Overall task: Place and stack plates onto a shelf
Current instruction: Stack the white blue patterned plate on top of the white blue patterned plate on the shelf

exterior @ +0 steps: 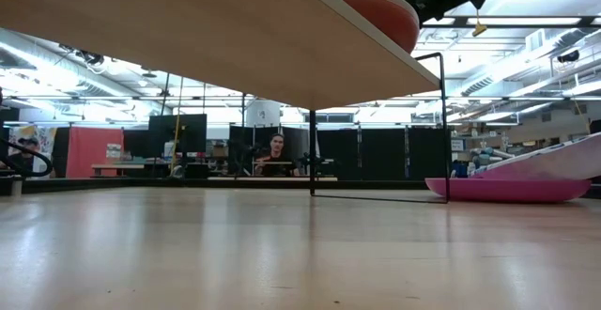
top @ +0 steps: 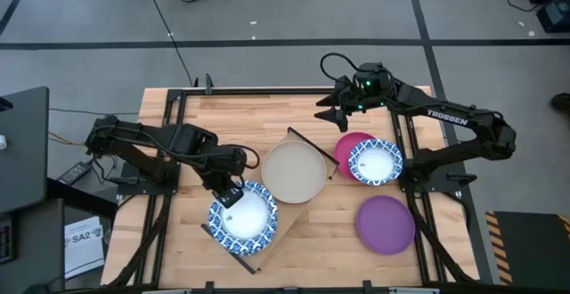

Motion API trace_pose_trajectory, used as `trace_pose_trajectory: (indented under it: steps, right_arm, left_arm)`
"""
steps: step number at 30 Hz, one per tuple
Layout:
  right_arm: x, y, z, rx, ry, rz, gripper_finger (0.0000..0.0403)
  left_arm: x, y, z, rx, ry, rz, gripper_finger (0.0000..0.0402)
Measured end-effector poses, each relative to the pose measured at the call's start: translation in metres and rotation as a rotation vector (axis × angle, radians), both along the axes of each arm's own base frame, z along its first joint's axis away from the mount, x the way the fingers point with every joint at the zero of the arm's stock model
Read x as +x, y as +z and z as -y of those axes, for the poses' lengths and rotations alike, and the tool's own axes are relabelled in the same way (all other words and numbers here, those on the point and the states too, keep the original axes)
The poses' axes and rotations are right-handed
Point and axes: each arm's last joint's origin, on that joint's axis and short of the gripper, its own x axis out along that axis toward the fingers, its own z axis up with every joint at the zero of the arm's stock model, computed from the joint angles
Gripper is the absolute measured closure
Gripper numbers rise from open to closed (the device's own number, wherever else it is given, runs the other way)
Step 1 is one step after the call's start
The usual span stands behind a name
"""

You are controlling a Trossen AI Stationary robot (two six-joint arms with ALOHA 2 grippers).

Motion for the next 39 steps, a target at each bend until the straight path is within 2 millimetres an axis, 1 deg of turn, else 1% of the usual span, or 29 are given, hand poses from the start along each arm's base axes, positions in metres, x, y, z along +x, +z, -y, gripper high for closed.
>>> trace_pose_trajectory:
  steps: [8, 11, 15, 20, 26, 29, 32, 39]
  right_arm:
    - [-0.0004, -0.001, -0.0002, 0.006, 0.0, -0.01, 0.0149]
    - [-0.0007, -0.0017, -0.0004, 0.01, 0.0, -0.018, 0.0149]
    - [-0.0012, -0.0028, -0.0006, 0.016, 0.0, -0.028, 0.0149]
    - [-0.0013, -0.0032, -0.0007, 0.018, 0.0, -0.033, 0.0149]
    - [-0.0013, -0.0032, -0.0008, 0.018, 0.0, -0.033, 0.0149]
    - [-0.0013, -0.0032, -0.0008, 0.018, 0.0, -0.033, 0.0149]
    - [-0.0013, -0.0032, -0.0008, 0.018, 0.0, -0.033, 0.0149]
    - [-0.0013, -0.0032, -0.0008, 0.018, 0.0, -0.033, 0.0149]
  left_arm:
    - [0.0003, -0.0003, -0.0007, 0.026, 0.008, 0.006, 0.0283]
    - [0.0003, -0.0003, -0.0007, 0.036, -0.027, 0.015, 0.0262]
    - [0.0005, -0.0005, -0.0013, 0.063, -0.032, 0.023, 0.0235]
    - [0.0007, -0.0005, -0.0014, 0.07, -0.031, 0.026, 0.021]
    - [0.0008, 0.0001, 0.0009, -0.011, -0.036, 0.011, 0.0205]
    - [0.0003, 0.0005, 0.0025, -0.08, -0.018, -0.014, 0.0205]
    - [0.0, 0.0011, 0.0042, -0.133, -0.036, -0.023, 0.0205]
    - [0.0023, 0.0023, 0.0057, -0.176, -0.062, -0.002, 0.0205]
